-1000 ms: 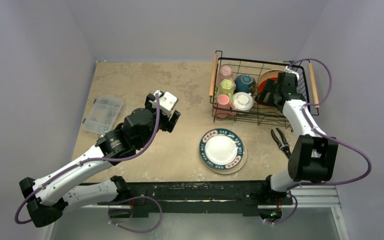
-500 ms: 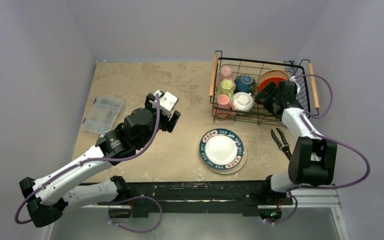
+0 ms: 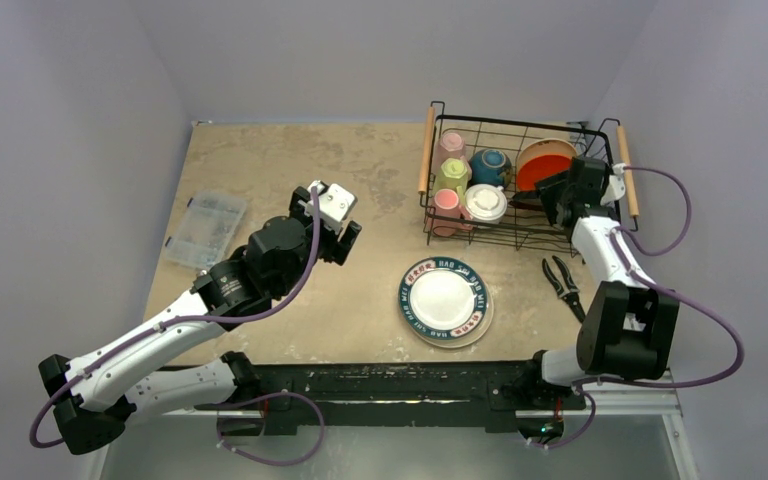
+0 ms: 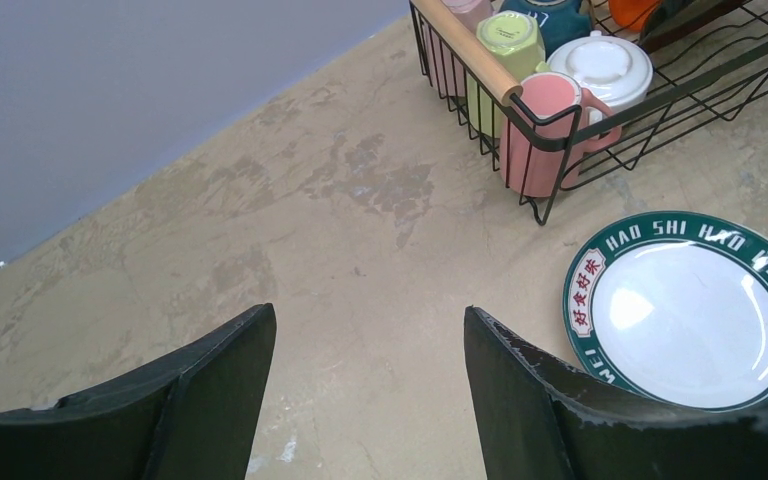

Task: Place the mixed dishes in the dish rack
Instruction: Pick up the plate from the dish rack.

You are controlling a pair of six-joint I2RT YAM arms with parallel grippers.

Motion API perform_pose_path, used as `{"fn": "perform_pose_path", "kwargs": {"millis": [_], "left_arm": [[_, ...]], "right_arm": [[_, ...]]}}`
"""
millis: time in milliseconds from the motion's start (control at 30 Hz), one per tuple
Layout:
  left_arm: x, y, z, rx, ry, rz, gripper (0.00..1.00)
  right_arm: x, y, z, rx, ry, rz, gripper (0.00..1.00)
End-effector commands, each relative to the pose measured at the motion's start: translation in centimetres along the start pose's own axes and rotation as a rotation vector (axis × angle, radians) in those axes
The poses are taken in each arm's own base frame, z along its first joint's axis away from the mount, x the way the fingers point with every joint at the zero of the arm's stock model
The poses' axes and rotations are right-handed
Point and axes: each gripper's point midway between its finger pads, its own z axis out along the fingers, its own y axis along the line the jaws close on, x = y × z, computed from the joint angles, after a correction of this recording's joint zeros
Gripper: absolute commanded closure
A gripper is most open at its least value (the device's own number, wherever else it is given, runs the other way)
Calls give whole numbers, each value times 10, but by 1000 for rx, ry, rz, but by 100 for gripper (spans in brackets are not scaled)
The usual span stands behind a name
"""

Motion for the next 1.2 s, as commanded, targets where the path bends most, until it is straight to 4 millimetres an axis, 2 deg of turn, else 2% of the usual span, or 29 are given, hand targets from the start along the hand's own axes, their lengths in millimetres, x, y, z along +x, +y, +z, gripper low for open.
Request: {"fn": "perform_pose_path", "kwargs": {"millis": [0, 100, 233, 267, 333, 600, 700, 833, 933, 1033, 1167], "left_arm": [[-10, 3, 2, -21, -44, -6, 32], [-10, 4, 2, -26, -43, -2, 32], [-10, 5, 2, -31, -42, 2, 32], [-9, 6, 3, -35, -40, 4, 32], [-8, 7, 3, -39, -38, 7, 32], [-9, 9, 3, -46, -40, 4, 32], [-9, 9, 3, -47, -38, 5, 32], [-8, 10, 4, -49, -37, 5, 32], [-8, 10, 4, -50, -35, 4, 32], [-6, 10, 5, -53, -29, 6, 32], [-5, 9, 7, -50, -23, 8, 32]], "right_arm": [[-33, 21, -14, 36, -85, 181, 53], [-42, 14, -21, 113, -123, 238, 63], [-41, 4, -23, 192, -119, 295, 75], [-38, 5, -21, 190, -106, 307, 81], [-31, 9, -17, 166, -73, 326, 100], [-30, 16, -23, 146, -64, 320, 100], [-44, 25, -37, 106, -112, 313, 100], [-69, 49, -61, 4, -190, 264, 100], [-82, 56, -77, -3, -231, 253, 100], [-88, 63, -90, -5, -231, 243, 100], [-81, 62, -104, 15, -176, 236, 100]]}}
